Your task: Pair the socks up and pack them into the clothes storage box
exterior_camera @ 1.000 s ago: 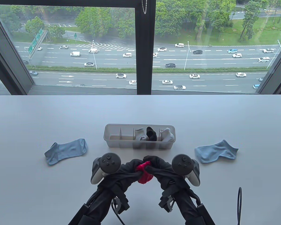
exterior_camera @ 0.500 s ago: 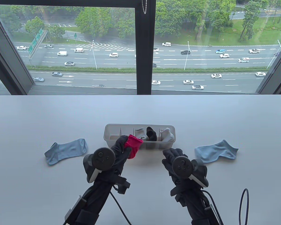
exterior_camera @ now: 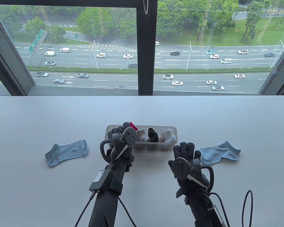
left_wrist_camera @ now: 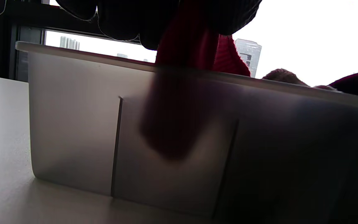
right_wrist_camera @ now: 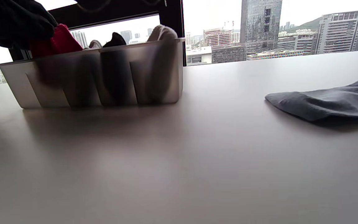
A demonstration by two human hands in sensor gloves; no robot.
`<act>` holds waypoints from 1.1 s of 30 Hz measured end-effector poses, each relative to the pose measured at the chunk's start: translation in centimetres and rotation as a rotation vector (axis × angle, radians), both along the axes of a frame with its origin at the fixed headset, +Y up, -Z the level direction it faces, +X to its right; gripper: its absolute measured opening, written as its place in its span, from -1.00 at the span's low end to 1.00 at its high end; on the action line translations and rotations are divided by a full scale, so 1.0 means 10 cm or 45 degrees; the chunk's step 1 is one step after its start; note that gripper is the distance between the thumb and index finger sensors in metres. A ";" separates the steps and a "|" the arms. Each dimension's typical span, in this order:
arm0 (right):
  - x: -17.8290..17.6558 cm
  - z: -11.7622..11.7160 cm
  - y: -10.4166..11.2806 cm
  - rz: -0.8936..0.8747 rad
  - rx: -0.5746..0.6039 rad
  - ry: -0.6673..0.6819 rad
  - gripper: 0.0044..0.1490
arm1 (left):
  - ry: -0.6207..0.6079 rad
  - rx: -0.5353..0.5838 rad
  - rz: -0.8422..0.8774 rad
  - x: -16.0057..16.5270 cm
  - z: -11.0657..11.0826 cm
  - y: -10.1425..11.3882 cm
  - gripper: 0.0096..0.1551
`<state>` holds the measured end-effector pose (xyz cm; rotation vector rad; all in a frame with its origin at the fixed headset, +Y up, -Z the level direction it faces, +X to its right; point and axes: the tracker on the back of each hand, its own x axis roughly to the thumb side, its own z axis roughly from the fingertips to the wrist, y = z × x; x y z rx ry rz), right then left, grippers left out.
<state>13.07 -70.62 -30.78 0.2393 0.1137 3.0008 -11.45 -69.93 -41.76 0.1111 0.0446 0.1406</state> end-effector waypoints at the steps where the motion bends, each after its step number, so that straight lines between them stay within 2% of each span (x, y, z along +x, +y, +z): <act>1: 0.00 0.00 0.00 -0.001 -0.001 0.001 -0.13 | 0.004 -0.022 0.002 -0.01 0.01 -0.02 -0.49; 3: 0.00 0.00 -0.01 -0.001 -0.003 0.001 -0.13 | -0.030 -0.066 0.054 -0.09 0.02 -0.03 -0.45; 6: 0.00 0.00 0.00 0.006 -0.002 0.001 -0.12 | -0.029 -0.082 0.150 -0.30 0.07 0.08 -0.42; 9: 0.00 0.00 0.00 0.010 0.001 0.002 -0.12 | 0.082 -0.138 0.246 -0.68 0.06 0.20 -0.31; 12: -0.01 0.00 0.00 0.013 -0.001 0.006 -0.12 | 0.245 -0.253 0.208 -1.13 0.04 0.20 -0.21; 14: -0.03 0.00 0.00 0.023 -0.002 0.010 -0.11 | 0.354 -0.382 0.099 -1.46 0.04 0.06 -0.16; 15: -0.03 0.00 0.00 0.026 -0.003 0.011 -0.11 | 0.377 -0.417 0.074 -1.53 0.04 0.02 -0.14; 17: -0.05 0.00 -0.01 0.033 -0.008 0.015 -0.11 | 0.456 -0.576 0.018 -1.79 0.05 -0.21 -0.10; 21: -0.07 0.01 -0.02 0.037 -0.024 0.020 -0.10 | 0.514 -0.836 0.122 -2.09 0.07 -0.65 -0.03; 23: -0.07 0.01 -0.02 0.034 -0.034 0.024 -0.10 | 0.530 -0.911 0.169 -2.19 0.08 -0.83 0.04; 24: -0.07 0.01 -0.03 0.032 -0.038 0.026 -0.09 | 0.544 -0.883 0.187 -2.20 0.07 -0.84 0.06; 25: -0.07 0.01 -0.03 0.030 -0.040 0.027 -0.09 | 0.585 -0.769 0.159 -2.20 0.08 -0.81 0.08; 26: -0.07 0.00 -0.02 0.027 -0.042 0.029 -0.09 | 0.600 -0.692 0.150 -2.21 0.07 -0.78 -0.02; 28: -0.09 0.00 -0.02 0.016 -0.050 0.030 -0.09 | 0.596 -0.658 0.106 -2.16 0.10 -0.72 -0.26; 30: -0.11 0.01 -0.03 -0.003 -0.063 0.048 -0.09 | 0.580 -0.509 -0.017 -2.07 0.16 -0.65 -0.54; 33: -0.17 0.04 -0.02 -0.022 -0.078 0.095 -0.07 | 0.230 -0.574 0.129 -1.84 0.27 -0.52 -0.53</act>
